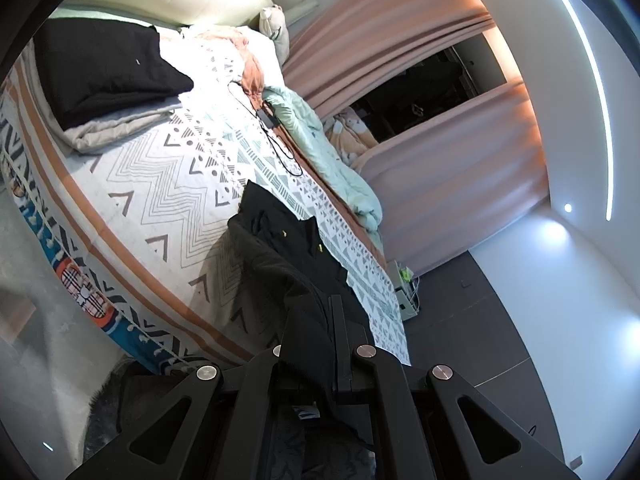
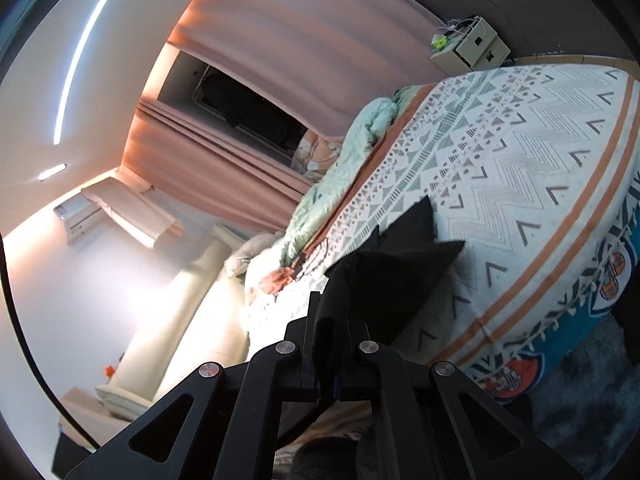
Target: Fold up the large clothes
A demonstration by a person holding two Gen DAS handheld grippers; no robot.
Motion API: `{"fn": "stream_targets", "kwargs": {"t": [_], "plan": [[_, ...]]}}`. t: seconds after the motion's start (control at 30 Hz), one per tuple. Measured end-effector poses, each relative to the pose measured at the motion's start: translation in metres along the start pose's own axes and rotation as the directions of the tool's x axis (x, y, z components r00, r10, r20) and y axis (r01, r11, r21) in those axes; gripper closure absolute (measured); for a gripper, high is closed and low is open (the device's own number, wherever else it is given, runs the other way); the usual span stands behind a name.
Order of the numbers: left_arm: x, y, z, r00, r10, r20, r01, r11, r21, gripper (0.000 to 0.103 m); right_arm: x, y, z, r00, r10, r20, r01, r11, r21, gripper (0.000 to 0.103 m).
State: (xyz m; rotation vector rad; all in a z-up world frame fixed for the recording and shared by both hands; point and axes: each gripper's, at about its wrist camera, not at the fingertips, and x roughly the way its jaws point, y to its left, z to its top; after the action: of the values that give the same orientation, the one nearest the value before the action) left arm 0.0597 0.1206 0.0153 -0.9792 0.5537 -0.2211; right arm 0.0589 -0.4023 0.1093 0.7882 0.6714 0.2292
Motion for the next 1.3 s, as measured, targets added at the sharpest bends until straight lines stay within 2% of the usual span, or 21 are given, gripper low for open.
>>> {"fn": "stream_targets", "kwargs": {"t": [0.2,0.47,0.7,0.87,1.3], "plan": [[0.015,-0.020,0.023,1.000,-0.005,0.018,0.005,1.000,0.016,0.100,0.028,0.007,0.027,0.999,0.007,0.050,-0.009,0.999,0.036,0.099],[0.060,-0.057,0.075,0.997,-0.034,0.068,0.031,0.999,0.033,0.100,0.083,0.026,0.079,0.990,0.054,0.128,-0.065,0.995,0.081,0.099],[0.112,-0.082,0.123,0.995,0.004,0.101,-0.008,0.999,0.041,0.100,0.145,0.036,0.114,0.981,0.059,0.184,-0.081,0.990,0.117,0.098],[0.147,-0.085,0.151,0.993,0.025,0.120,-0.025,1.000,0.000,0.100,0.180,0.031,0.130,0.973,0.055,0.224,-0.098,0.978,0.182,0.098],[0.242,-0.081,0.189,0.982,0.064,0.177,-0.044,0.992,-0.114,0.100,0.270,-0.004,0.157,0.961,-0.026,0.276,-0.066,0.946,0.318,0.098]]}}
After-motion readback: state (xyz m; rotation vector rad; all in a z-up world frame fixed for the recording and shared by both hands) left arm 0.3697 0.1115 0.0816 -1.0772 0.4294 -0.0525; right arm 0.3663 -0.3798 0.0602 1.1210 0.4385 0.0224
